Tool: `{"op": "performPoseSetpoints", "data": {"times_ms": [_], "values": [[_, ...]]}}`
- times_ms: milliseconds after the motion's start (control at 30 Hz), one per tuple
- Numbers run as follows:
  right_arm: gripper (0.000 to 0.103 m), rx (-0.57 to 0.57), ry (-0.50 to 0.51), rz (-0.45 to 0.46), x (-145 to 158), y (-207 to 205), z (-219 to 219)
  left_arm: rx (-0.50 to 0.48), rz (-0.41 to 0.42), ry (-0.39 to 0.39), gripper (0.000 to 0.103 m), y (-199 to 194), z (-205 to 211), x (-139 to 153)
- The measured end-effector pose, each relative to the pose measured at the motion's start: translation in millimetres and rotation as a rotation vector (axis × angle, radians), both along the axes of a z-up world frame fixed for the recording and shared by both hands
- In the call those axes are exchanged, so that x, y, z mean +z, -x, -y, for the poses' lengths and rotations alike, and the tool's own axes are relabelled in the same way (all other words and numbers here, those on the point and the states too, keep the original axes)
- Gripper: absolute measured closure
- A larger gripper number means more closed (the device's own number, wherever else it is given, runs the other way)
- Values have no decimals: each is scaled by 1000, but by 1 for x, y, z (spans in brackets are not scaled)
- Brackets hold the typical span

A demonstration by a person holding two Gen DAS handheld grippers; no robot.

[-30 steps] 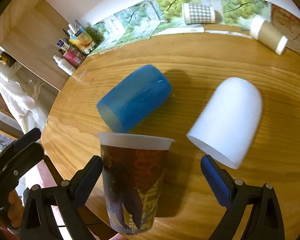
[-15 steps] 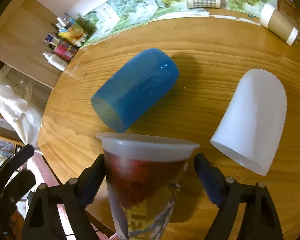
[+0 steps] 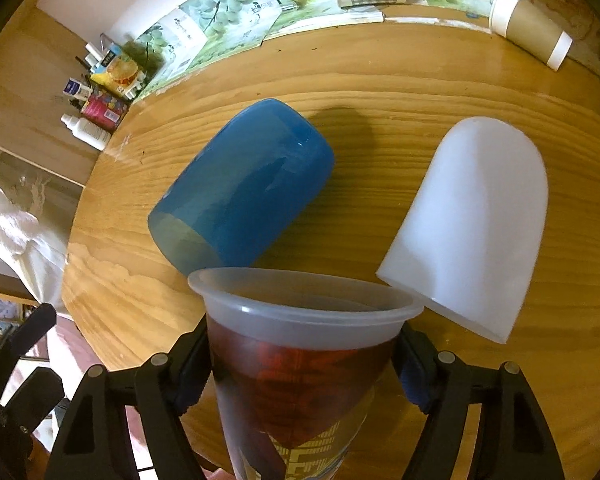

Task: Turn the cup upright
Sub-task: 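Carry the upright cup with the right tool over the desk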

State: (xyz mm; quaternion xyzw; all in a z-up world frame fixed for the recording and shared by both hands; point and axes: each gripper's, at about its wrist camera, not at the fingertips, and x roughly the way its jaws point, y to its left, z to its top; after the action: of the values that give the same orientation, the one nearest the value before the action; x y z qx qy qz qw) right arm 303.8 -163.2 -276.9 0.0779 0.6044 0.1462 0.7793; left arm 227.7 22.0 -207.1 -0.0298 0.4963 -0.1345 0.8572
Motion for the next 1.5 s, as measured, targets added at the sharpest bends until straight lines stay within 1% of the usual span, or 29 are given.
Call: {"op": "performPoseSetpoints", "data": {"times_ms": [167, 300, 533, 700, 833, 867, 967, 1067, 1267, 1367, 1500], "values": [[26, 12, 7, 46, 6, 4, -1, -13, 1, 4, 22, 3, 4, 0], [26, 29, 19, 133, 18, 12, -3, -13, 1, 10, 22, 6, 6, 0], [26, 27, 16, 329, 42, 28, 0, 2, -6, 18, 22, 11, 4, -2], [26, -4, 49, 506, 55, 44, 1, 15, -17, 19, 22, 14, 2, -6], [26, -40, 60, 642, 60, 58, 1, 29, -15, 25, 22, 18, -2, -9], [26, -52, 59, 688, 60, 64, 3, 34, -12, 27, 22, 19, -4, -11], [26, -79, 65, 771, 58, 74, 4, 58, -2, 24, 22, 24, -9, -15], [26, -133, 54, 844, 55, 84, 7, 92, -12, 28, 22, 28, -18, -22], [26, -203, 67, 912, 49, 94, 8, 150, -23, 22, 22, 41, -36, -33], [26, -204, 111, 970, 46, 103, 2, 160, -23, 15, 22, 46, -42, -35], [26, -203, 140, 1011, 42, 111, -4, 174, -23, 27, 22, 51, -48, -37]]}}
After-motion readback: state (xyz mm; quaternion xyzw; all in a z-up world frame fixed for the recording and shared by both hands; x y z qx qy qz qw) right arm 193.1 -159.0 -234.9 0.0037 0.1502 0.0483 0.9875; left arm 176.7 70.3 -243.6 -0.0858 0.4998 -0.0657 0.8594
